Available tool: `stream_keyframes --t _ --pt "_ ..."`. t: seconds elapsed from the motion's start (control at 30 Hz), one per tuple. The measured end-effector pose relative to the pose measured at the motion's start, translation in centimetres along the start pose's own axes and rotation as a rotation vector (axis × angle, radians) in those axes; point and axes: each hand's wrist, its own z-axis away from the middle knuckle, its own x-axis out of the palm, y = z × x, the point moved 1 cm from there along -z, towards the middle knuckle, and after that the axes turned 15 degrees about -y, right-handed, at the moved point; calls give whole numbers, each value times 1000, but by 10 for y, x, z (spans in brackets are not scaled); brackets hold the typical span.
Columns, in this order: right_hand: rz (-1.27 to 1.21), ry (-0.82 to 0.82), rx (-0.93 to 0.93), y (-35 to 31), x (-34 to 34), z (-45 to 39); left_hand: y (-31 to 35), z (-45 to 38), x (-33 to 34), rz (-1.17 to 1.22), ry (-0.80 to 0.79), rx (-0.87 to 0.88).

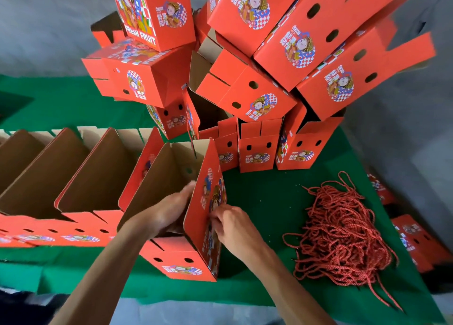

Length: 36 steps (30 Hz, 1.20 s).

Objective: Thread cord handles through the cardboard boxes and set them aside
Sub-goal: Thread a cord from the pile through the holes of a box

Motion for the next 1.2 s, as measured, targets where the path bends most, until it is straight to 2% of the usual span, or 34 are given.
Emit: stream_keyframes --t 0.07,0.13,0.2,0.3,0.37,0.5,0.57,0.63,0.67,0.77,0.83,0.97,1.07,1.13,1.2 --pt "-167 21 73 5 3 4 2 -9 6 -200 -56 -24" --pt "-235 32 116 12 9 9 6 -21 12 -451 -75 -25" --pt "-254 49 125 16 13 15 13 -32 17 -671 -67 -15" --pt "-214 90 153 17 16 21 15 -49 21 -873 -105 29" --pt "-245 100 149 18 17 24 9 -56 17 -918 -74 31" --pt "-557 73 186 37 20 35 1 -59 9 -926 -85 92" --pt "-513 102 343 59 20 47 3 -56 7 -888 -145 114" --pt "-289 148 550 91 18 65 6 -54 7 -878 -167 111" --pt "-148 115 650 107 17 74 6 -53 6 -889 -150 104" --pt "173 -126 851 143 18 92 6 -51 2 -904 -65 54" --pt "265 -202 863 150 23 97 6 -48 2 -894 9 38" --pt "385 -243 821 146 27 96 21 -31 -7 -1128 244 145" --pt "291 -260 780 143 21 89 32 -6 -33 -1284 391 351" --pt "80 -218 714 136 14 78 42 12 -61 -1360 471 485" --pt "-183 -76 603 120 6 64 52 24 -87 -1416 475 469"
